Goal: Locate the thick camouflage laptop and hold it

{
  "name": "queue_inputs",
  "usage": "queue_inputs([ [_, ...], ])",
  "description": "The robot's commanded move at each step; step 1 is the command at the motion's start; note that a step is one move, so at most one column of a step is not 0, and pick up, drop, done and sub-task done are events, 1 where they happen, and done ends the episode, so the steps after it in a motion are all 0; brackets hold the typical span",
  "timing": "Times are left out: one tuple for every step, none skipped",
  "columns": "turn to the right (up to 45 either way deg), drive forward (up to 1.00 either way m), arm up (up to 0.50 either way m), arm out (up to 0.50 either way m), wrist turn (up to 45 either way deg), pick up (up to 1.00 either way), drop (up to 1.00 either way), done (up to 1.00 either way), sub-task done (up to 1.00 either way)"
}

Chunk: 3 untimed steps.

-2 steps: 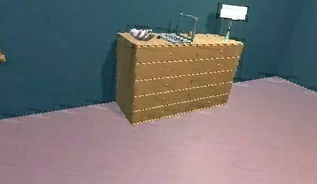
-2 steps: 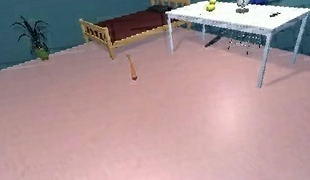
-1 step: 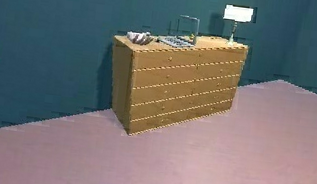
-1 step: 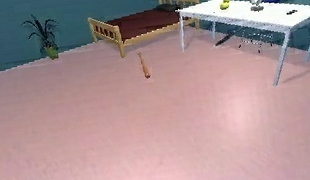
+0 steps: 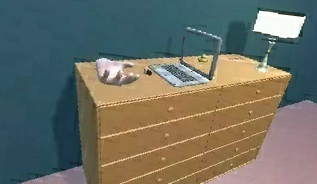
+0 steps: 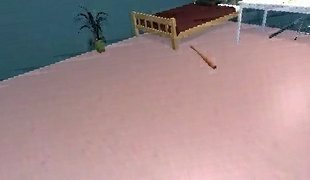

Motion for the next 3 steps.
queue_inputs([
  [9.0, 0.00, 0.00, 0.00, 0.0, 0.00, 0.00, 0.00, 0.00],
  [0.0, 0.25, 0.00, 0.00, 0.0, 0.00, 0.00, 0.00, 0.00],
  [-45.0, 0.00, 0.00, 0.00, 0.0, 0.00, 0.00, 0.00, 0.00],
])
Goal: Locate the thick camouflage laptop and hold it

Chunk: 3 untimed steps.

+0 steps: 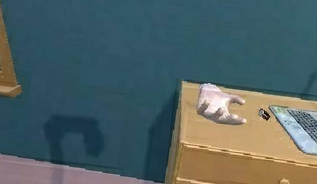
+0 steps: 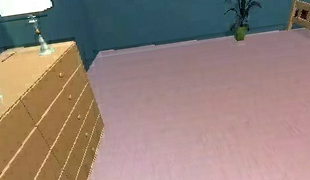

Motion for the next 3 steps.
queue_inputs([
  [-45.0, 0.00, 0.00, 0.00, 0.0, 0.00, 0.00, 0.00, 0.00],
  [45.0, 0.00, 0.00, 0.00, 0.0, 0.00, 0.00, 0.00, 0.00],
  [30.0, 0.00, 0.00, 0.00, 0.0, 0.00, 0.00, 0.00, 0.00],
])
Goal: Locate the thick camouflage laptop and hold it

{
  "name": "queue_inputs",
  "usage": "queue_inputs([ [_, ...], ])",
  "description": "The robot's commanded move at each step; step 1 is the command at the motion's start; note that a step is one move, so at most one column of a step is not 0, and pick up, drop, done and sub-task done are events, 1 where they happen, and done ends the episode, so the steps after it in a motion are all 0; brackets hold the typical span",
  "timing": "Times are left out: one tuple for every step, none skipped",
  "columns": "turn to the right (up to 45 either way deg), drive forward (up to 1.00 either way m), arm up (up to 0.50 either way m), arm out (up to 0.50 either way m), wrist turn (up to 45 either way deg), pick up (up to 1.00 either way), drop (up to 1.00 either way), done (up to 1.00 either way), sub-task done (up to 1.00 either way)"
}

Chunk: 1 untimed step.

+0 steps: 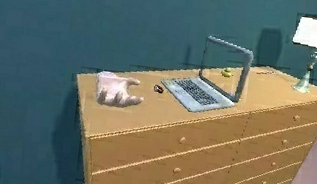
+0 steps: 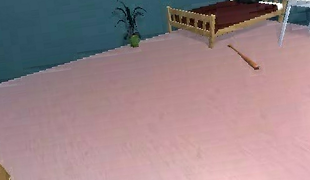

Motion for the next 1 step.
queue_inputs([
  [0.0, 0.30, 0.00, 0.00, 0.0, 0.00, 0.00, 0.00, 0.00],
])
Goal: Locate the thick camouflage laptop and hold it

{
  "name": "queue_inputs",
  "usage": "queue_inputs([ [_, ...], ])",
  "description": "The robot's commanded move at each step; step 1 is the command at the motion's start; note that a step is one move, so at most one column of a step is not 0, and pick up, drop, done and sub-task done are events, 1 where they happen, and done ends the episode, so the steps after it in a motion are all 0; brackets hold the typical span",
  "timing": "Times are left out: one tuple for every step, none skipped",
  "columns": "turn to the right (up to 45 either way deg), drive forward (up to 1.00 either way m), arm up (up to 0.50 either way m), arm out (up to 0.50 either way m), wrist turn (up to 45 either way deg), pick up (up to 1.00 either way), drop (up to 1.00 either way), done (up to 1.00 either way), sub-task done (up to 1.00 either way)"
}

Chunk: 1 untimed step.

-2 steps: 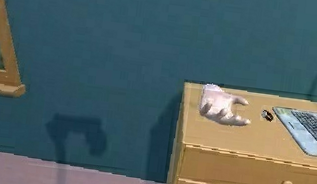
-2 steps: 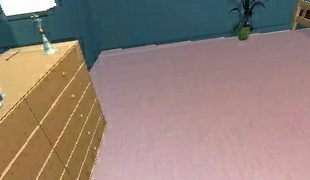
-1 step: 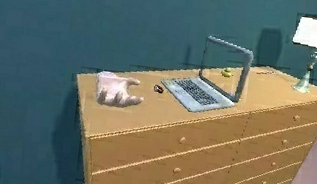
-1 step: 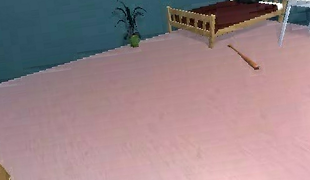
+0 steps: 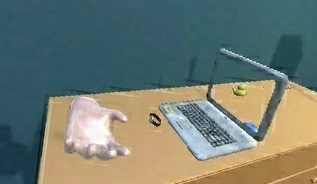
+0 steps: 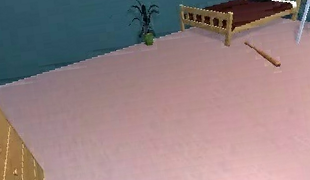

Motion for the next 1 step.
queue_inputs([
  [-45.0, 0.00, 0.00, 0.00, 0.0, 0.00, 0.00, 0.00, 0.00],
])
